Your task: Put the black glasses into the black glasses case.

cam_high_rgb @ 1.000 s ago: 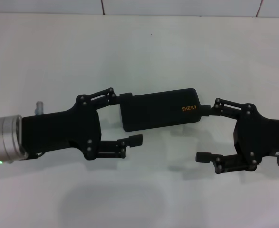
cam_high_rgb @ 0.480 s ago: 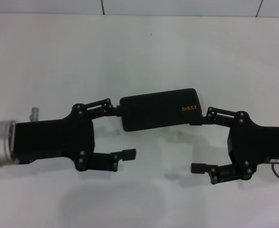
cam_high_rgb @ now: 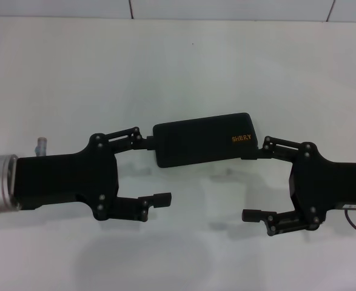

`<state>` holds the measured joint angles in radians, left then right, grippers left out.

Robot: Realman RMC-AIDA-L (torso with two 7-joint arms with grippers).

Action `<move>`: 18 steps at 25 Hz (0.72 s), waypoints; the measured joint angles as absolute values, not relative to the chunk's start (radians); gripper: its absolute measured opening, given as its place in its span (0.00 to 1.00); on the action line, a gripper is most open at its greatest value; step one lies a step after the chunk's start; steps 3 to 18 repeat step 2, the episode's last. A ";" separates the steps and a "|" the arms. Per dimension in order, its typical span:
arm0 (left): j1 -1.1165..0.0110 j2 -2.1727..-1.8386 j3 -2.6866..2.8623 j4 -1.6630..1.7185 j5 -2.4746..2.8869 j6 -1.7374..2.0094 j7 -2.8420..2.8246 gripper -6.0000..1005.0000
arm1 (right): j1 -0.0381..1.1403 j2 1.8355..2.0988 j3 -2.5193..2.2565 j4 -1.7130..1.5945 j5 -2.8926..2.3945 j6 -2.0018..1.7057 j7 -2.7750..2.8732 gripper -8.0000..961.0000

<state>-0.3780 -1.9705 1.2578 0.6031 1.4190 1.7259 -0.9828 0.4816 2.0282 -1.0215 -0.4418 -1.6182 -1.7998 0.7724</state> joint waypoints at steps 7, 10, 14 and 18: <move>-0.379 -1.972 1.258 0.603 1.420 1.725 -0.981 0.88 | 0.482 2.028 -1.022 -0.442 -1.618 -1.799 0.771 0.92; -0.379 -1.972 1.258 0.603 1.420 1.725 -0.981 0.88 | 0.482 2.028 -1.022 -0.442 -1.618 -1.799 0.771 0.92; -0.379 -1.972 1.258 0.603 1.420 1.725 -0.981 0.88 | 0.482 2.028 -1.022 -0.442 -1.618 -1.799 0.771 0.92; -0.379 -1.972 1.258 0.603 1.420 1.725 -0.981 0.88 | 0.482 2.028 -1.022 -0.442 -1.618 -1.799 0.771 0.92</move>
